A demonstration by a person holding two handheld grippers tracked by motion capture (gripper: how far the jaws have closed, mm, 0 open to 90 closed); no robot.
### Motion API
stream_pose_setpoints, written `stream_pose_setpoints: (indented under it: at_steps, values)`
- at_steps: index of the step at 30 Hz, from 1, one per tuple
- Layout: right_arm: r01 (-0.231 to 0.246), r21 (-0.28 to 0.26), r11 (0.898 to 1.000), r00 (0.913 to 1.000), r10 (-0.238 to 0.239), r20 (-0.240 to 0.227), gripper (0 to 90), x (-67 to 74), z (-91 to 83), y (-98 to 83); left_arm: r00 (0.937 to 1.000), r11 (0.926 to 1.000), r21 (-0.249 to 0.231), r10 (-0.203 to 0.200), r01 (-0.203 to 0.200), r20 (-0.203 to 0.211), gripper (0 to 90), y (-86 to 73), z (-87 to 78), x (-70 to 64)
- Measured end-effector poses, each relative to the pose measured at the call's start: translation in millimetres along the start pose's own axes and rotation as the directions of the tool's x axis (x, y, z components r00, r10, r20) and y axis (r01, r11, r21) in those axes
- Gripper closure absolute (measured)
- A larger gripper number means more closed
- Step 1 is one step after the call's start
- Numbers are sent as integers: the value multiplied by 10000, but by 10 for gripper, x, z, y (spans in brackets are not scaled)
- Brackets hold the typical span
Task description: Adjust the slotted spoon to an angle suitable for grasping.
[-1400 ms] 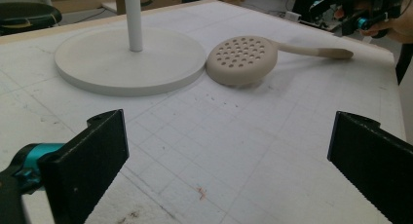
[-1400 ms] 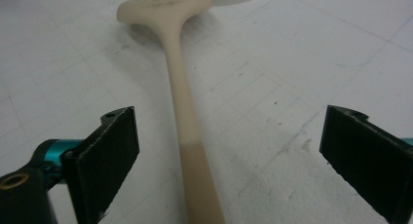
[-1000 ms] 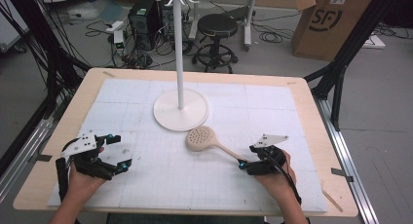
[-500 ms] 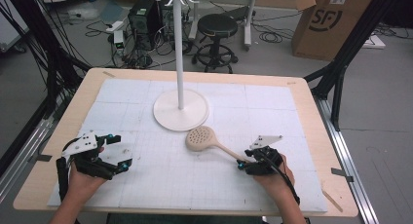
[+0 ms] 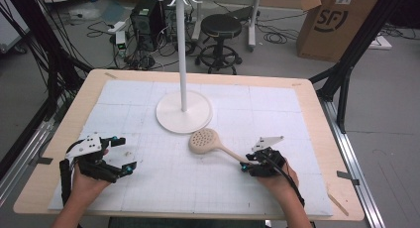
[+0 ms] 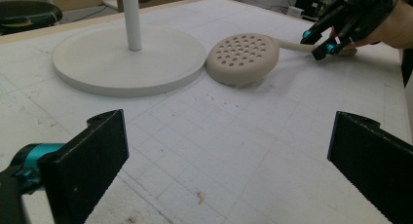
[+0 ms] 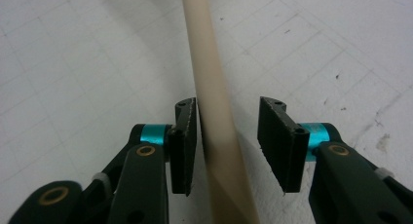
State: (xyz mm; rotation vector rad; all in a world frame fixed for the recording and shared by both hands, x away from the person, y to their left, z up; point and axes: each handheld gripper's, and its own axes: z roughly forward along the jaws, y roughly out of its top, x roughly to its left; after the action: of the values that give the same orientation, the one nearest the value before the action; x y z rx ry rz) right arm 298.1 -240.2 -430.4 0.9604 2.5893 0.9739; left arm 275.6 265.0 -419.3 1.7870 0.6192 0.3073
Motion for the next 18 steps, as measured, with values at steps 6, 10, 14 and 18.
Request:
stream_pose_setpoints:
  at_steps: [6, 10, 14, 18]
  values:
    - [18, 31, 10000, 10000, -17, -94, 596, -3, 26, 4, 10000, 10000, 17, 9, -9, -13, 18, 1, -6, -9]
    - [54, 126, 9999, 10000, -54, -70, 617, 11, 48, 8, 10000, 9999, 73, 72, -72, -6, 18, 0, 3, -11]
    - [203, 157, 9997, 9997, -201, -138, 674, 20, 53, 18, 10000, 10000, 82, 56, -56, -19, 18, -2, 7, -8]
    - [239, 162, 9996, 9997, -237, -117, 705, 22, 64, 32, 10000, 9999, 120, 53, -53, -9, 18, -4, 11, -14]
